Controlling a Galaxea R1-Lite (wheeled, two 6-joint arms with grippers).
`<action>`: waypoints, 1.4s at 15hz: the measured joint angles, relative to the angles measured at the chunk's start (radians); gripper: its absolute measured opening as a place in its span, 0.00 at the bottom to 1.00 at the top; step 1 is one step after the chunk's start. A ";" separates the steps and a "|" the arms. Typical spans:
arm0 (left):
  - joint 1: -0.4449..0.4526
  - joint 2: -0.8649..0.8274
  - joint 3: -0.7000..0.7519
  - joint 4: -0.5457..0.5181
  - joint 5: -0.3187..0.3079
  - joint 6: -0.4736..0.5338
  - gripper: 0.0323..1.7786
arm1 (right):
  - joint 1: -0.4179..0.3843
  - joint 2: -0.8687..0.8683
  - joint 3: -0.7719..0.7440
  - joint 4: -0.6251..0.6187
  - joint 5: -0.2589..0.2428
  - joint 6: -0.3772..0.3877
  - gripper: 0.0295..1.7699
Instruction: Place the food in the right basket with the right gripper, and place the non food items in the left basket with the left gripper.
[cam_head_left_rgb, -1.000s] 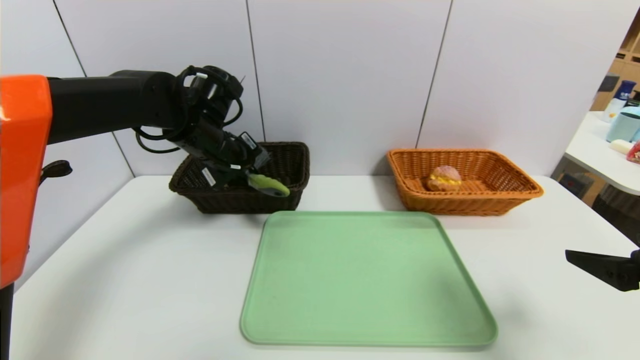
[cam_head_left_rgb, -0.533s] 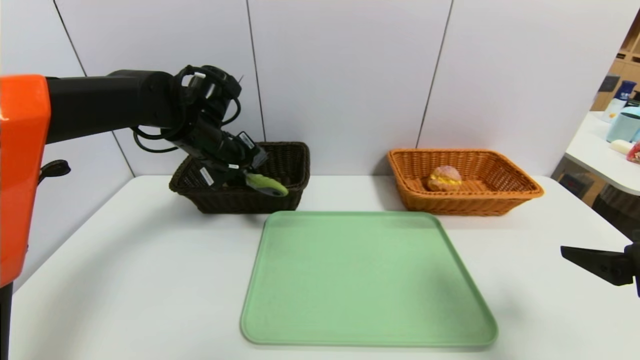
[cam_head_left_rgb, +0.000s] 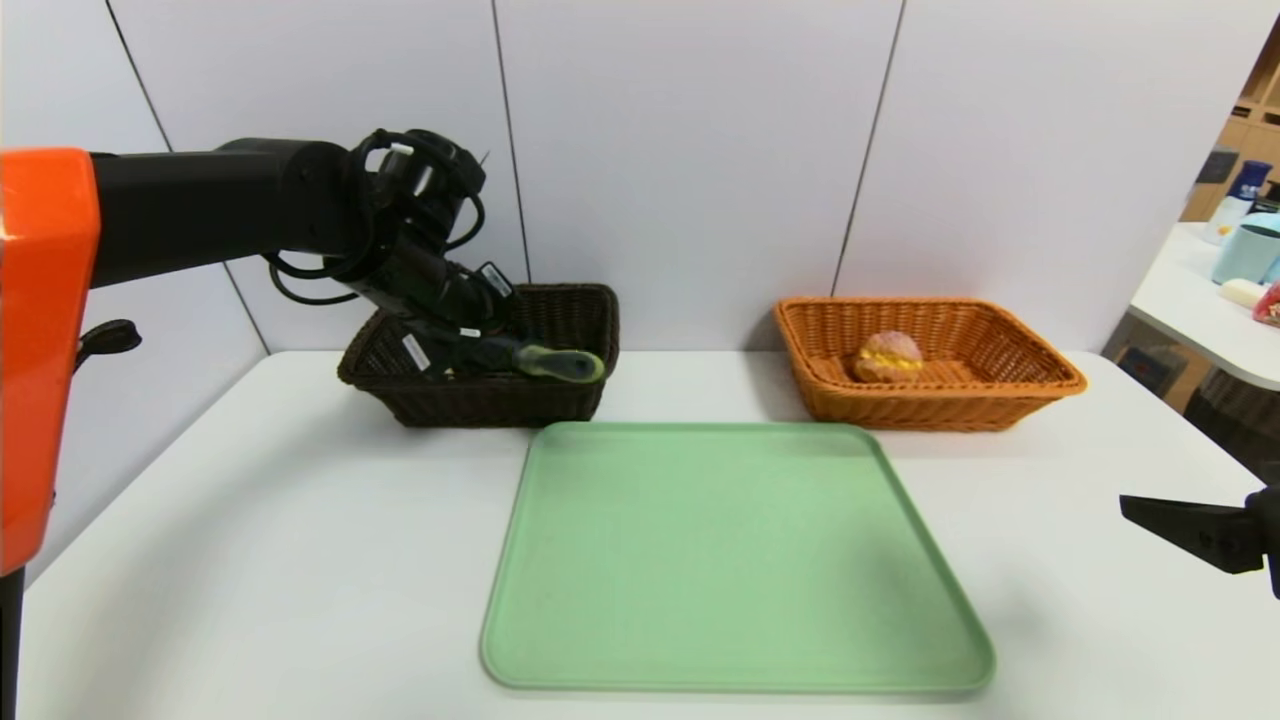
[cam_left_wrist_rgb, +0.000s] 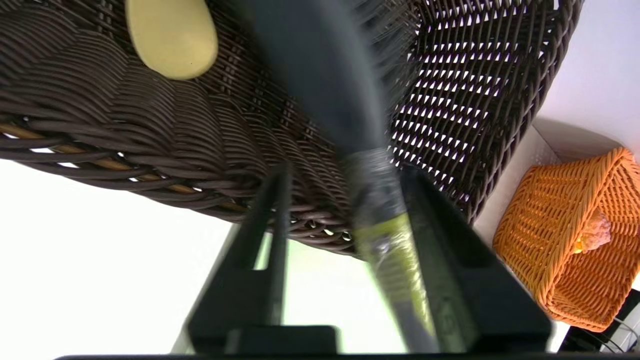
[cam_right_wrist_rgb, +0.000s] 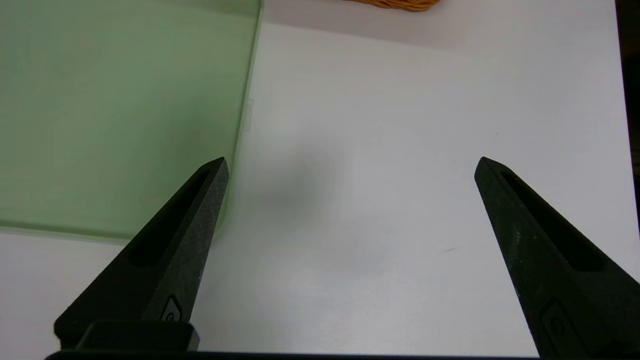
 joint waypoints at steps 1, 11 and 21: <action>0.000 0.000 0.000 -0.001 0.000 0.000 0.51 | 0.000 0.000 0.002 0.001 0.000 0.000 0.96; 0.017 -0.034 0.000 -0.021 0.074 0.142 0.83 | 0.000 -0.014 0.012 0.006 0.000 0.000 0.96; 0.018 -0.155 -0.018 -0.204 0.214 0.544 0.92 | 0.011 -0.018 0.011 0.001 0.000 -0.001 0.96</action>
